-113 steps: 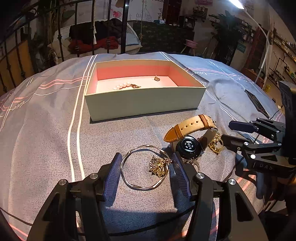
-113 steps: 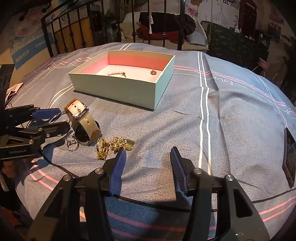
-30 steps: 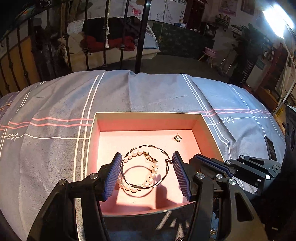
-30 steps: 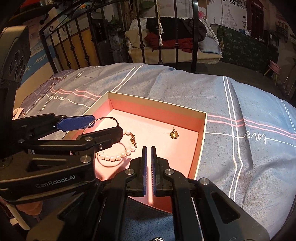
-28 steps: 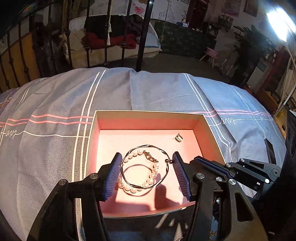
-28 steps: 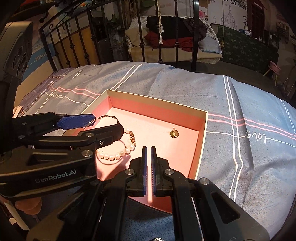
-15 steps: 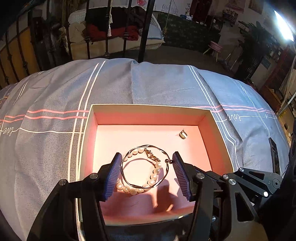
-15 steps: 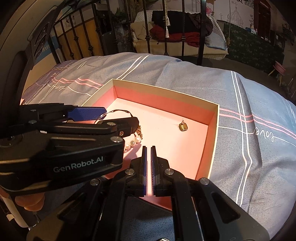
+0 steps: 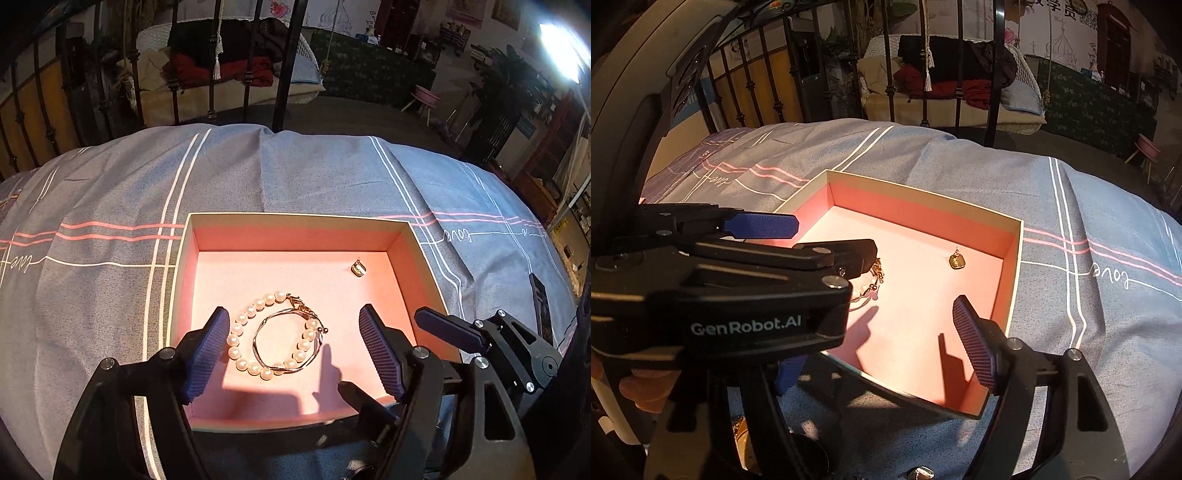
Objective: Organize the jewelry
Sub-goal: 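Withdraw the left tool from the box back to the jewelry pile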
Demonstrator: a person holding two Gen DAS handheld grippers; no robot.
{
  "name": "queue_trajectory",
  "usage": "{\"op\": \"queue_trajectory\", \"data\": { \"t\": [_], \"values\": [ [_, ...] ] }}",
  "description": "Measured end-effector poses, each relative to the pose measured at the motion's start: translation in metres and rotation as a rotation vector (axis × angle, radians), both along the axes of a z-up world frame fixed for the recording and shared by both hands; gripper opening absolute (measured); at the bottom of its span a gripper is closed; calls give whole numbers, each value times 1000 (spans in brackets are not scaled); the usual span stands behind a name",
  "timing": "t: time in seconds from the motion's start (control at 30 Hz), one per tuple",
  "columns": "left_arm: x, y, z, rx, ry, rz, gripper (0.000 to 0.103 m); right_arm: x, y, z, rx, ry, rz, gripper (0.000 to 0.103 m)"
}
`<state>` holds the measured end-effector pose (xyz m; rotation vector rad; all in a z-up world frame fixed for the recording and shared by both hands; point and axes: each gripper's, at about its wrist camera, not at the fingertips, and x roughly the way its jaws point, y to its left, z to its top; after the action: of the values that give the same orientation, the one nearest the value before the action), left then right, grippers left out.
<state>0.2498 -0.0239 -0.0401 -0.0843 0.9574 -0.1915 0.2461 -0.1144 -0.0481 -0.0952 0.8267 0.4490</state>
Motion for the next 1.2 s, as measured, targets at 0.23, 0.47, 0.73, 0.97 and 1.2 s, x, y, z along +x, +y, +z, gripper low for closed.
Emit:
{"op": "queue_trajectory", "data": {
  "t": [0.23,0.47,0.73,0.97,1.2],
  "values": [
    [-54,22,20,-54,-113,11,95,-31,-27,16,1,-75,-105,97],
    [-113,38,-4,0,-94,-1,96,-74,-75,-5,30,-24,-198,97],
    [-149,27,-42,41,-28,-71,87,-99,-82,-25,36,14,-185,68],
    [-150,7,-46,80,-58,-128,65,-104,-72,-30,5,15,-150,65],
    [-149,1,-47,90,-82,-148,45,-105,-70,-30,5,16,-145,65]
  ]
}}
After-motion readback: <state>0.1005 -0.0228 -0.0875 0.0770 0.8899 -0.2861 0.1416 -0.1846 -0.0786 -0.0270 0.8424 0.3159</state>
